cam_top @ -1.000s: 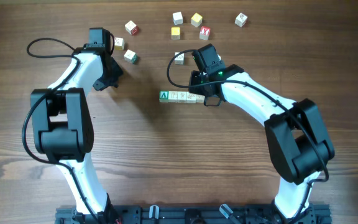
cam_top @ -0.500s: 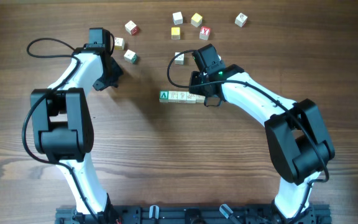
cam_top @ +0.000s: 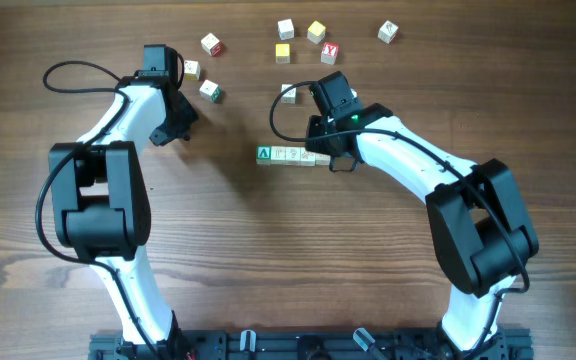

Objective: Form a horizontal line

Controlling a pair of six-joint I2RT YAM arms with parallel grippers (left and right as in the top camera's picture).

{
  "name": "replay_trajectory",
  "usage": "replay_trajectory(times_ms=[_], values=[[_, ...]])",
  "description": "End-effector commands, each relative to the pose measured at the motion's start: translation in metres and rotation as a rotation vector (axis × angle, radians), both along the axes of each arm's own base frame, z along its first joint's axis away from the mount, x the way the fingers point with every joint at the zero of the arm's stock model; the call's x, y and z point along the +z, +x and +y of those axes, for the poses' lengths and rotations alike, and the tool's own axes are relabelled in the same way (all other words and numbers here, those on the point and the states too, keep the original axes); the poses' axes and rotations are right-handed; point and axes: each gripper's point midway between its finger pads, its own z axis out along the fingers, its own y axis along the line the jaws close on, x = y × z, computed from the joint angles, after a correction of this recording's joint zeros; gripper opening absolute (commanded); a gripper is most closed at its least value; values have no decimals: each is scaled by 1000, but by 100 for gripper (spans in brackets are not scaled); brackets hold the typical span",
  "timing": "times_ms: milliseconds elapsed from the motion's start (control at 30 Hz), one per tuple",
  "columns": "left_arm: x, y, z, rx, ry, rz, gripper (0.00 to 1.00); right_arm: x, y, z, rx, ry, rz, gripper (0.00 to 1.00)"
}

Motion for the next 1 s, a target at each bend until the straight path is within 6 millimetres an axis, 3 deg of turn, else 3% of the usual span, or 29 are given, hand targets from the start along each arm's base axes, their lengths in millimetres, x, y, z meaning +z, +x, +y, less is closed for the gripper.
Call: replay_trajectory(times_ms=[0,967], values=[[-6,-1,-2,3,-10,10,10,21,8,2,-13,10,-49,4],[-6,-1,-2,3,-10,11,10,19,4,2,-8,10,-28,5]])
